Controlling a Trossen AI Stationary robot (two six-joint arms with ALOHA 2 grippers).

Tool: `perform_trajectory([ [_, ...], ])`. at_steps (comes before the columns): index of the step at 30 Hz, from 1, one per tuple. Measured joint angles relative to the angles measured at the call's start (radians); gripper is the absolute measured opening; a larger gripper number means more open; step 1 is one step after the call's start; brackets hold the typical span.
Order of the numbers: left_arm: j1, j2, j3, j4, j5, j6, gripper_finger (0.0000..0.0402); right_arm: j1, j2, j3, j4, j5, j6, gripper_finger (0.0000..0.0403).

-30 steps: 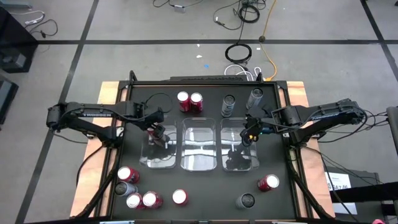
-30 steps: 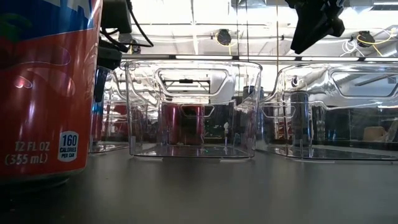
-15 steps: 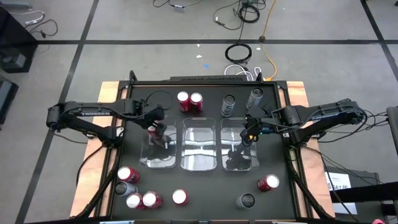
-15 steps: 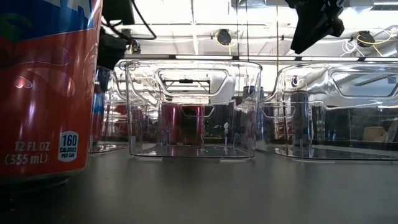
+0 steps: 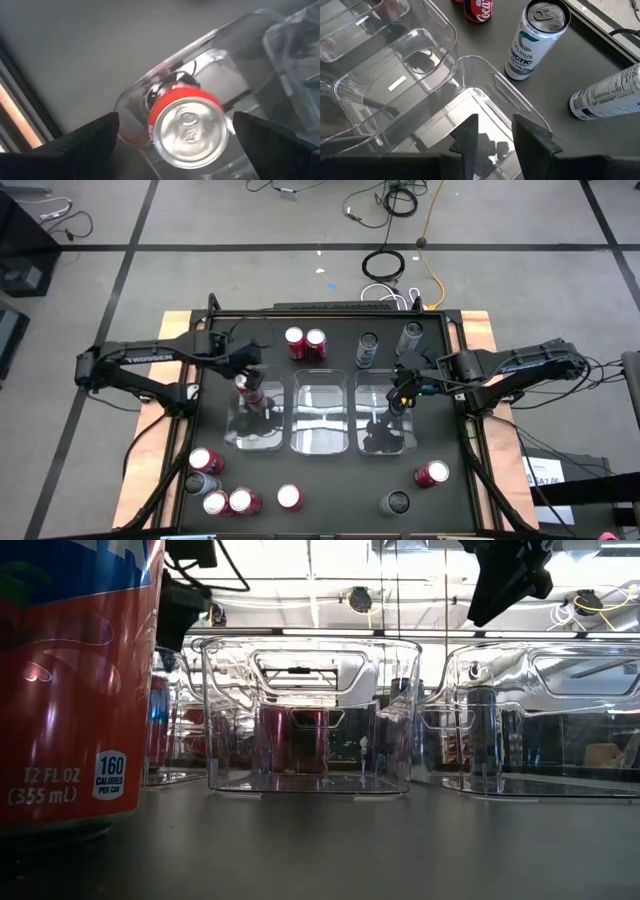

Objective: Sort soda cans
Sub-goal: Put the top red soda can into the middle transparent bin

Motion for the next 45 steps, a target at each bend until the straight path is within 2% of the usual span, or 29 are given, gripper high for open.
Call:
perform_trajectory([
  [10,0.033,0.0,0.154,0.045,-0.109,0.084,0.0398,0.0,0.0,0.0,0.0,-0.003,0.023,0.011],
  [17,0.101,0.011,0.23,0.286,-0.108,0.298,0.0398,0.0,0.0,0.0,0.0,-0.004,0.055,0.011],
  [20,0.146,0.039,0.252,0.336,-0.098,0.371,0.0398,0.0,0.0,0.0,0.0,-0.004,0.075,0.011],
  [27,0.241,0.148,0.323,0.349,-0.016,0.459,0.0398,0.0,0.0,0.0,0.0,-0.004,0.11,0.011],
  [31,0.303,0.232,0.37,0.344,0.127,0.508,0.0398,0.0,0.0,0.0,0.0,-0.002,0.131,0.011],
  [34,0.335,0.296,0.401,0.344,0.179,0.599,0.0398,0.0,0.0,0.0,0.0,0.0,0.133,0.011],
  [41,0.371,0.405,0.502,0.296,0.184,0.966,0.0398,0.0,0.0,0.0,0.0,0.0,0.184,0.011],
  [45,0.384,0.463,0.579,0.221,0.223,1.044,0.0398,0.0,0.0,0.0,0.0,0.004,0.212,0.011],
])
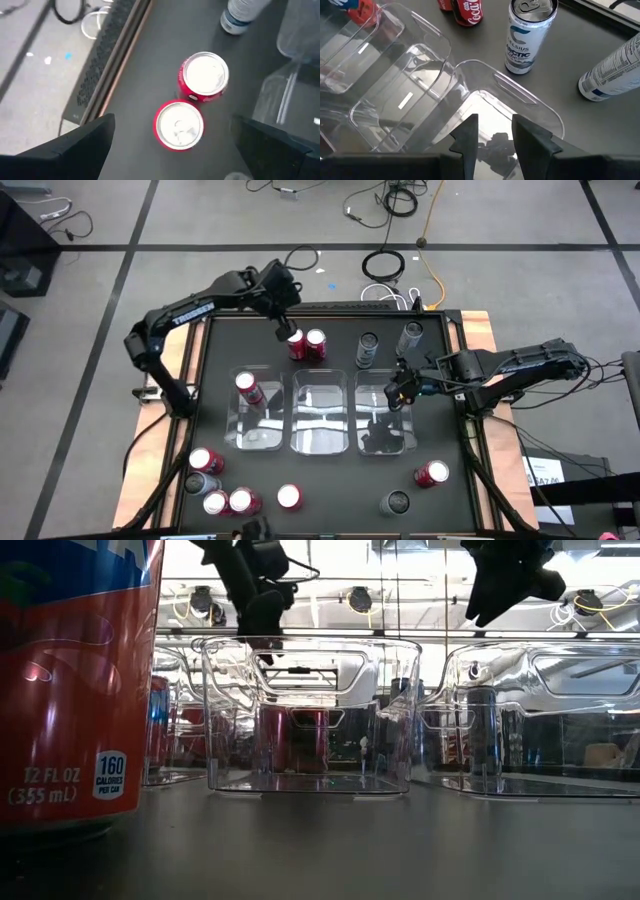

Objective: Sort soda cans
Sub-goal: Put the top red soda can into the middle transparent bin

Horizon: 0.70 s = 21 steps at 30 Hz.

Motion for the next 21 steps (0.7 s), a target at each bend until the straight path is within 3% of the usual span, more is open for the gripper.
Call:
perform_trajectory([
  [10,0.022,0.119,0.048,-0.139,0.076,0.114,0.0398,0.0,0.0,0.0,0.0,0.025,0.056,0.011],
  [21,0.021,0.187,0.048,-0.137,0.116,0.174,0.0398,0.0,0.0,0.0,0.0,0.055,0.086,0.011],
])
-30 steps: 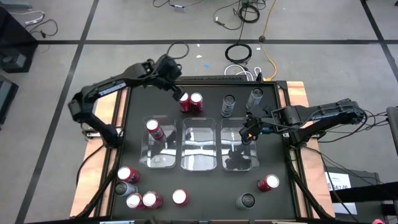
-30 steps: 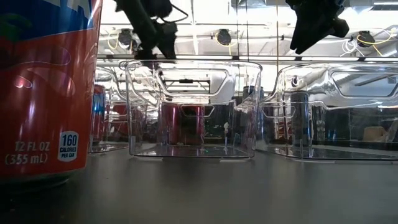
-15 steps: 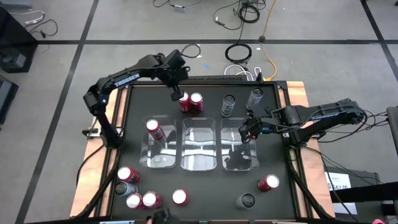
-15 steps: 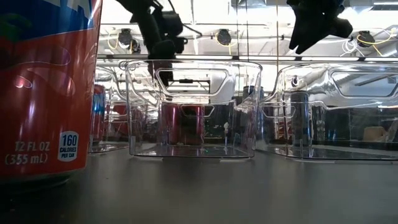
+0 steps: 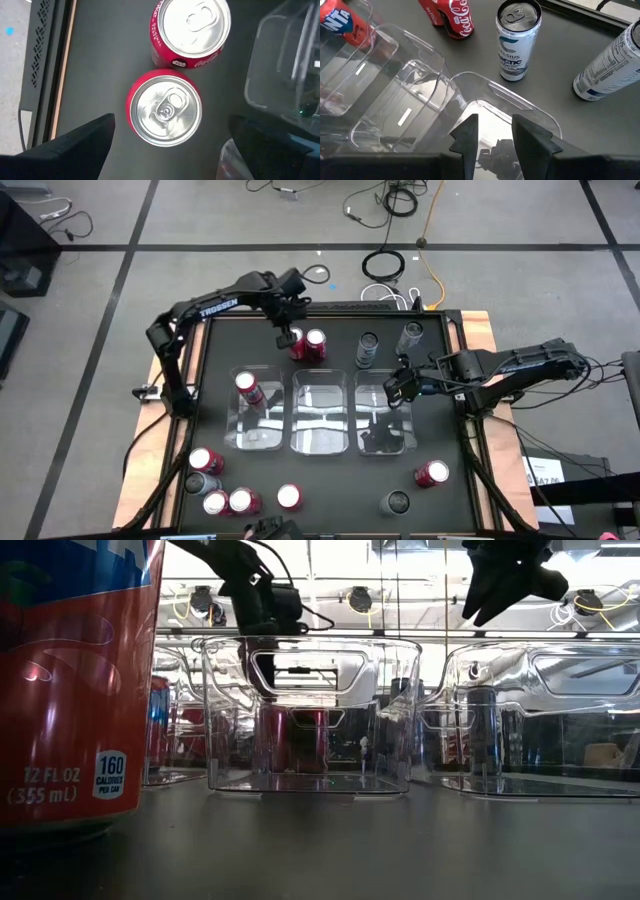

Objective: Sort soda cans
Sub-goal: Put the top red soda can into the middle transparent bin

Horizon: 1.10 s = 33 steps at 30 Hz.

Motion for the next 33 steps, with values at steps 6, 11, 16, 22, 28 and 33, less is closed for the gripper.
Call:
perform_trajectory([
  [6,0.0,0.031,0.0,0.005,0.0,0.001,0.0398,0.0,0.0,0.0,0.0,0.001,0.011,0.011],
  [11,0.0,0.054,0.0,0.014,-0.024,0.001,0.0398,0.0,0.0,0.0,0.0,0.001,0.017,0.011],
  [16,0.0,0.057,0.0,0.034,-0.055,0.001,0.0393,0.0,0.0,0.0,0.0,0.0,0.018,0.011],
  [22,0.0,0.057,0.0,0.025,-0.056,-0.001,0.0347,0.0,0.0,0.0,0.0,-0.001,0.018,0.011],
  [28,0.0,0.056,0.0,0.006,-0.056,-0.007,0.0291,0.0,0.0,0.0,0.0,-0.003,0.012,0.011],
  [33,-0.005,0.055,0.001,0.006,-0.06,-0.047,0.0274,0.0,0.0,0.0,-0.001,-0.004,0.006,0.011],
])
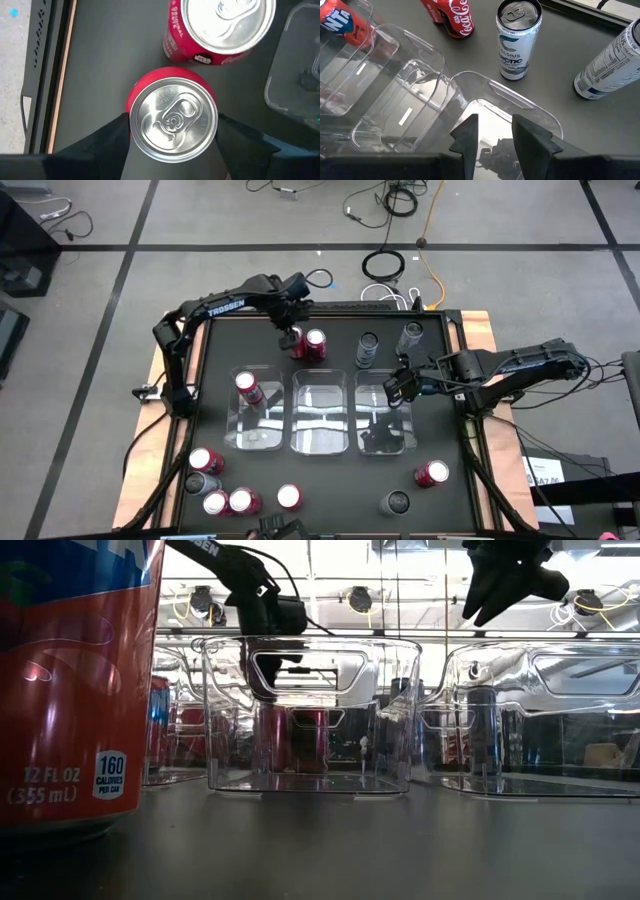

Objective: Sort soda cans
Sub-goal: Put the top red soda can into the middle transparent bin

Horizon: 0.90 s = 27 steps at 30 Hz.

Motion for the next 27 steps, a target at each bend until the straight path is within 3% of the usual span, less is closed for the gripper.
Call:
perform_trajectory([
  [27,-0.029,0.001,-0.002,0.029,-0.038,-0.043,0.0291,0.0,0.0,0.0,0.0,-0.003,-0.022,0.011],
])
